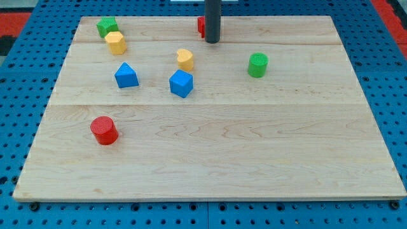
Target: Move the blue triangle bottom left to the red star
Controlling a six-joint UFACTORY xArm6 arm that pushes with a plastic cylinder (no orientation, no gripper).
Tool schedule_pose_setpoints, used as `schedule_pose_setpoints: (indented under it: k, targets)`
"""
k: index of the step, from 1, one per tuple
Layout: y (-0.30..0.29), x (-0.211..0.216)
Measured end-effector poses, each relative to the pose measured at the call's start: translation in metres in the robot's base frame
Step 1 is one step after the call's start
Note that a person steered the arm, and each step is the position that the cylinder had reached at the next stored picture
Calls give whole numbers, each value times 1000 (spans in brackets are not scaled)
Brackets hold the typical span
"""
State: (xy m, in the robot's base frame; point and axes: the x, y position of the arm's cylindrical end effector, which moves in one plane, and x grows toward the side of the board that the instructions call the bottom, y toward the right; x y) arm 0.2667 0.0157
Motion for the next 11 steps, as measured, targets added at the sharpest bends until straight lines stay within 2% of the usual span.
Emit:
schedule_pose_setpoints:
  k: [4,5,6,7,8,9,11]
  targets:
    - [-6,4]
    - [5,76]
    - [12,197]
    - [-81,212]
    - [-129,151]
    - [-165,151]
    - [-167,84]
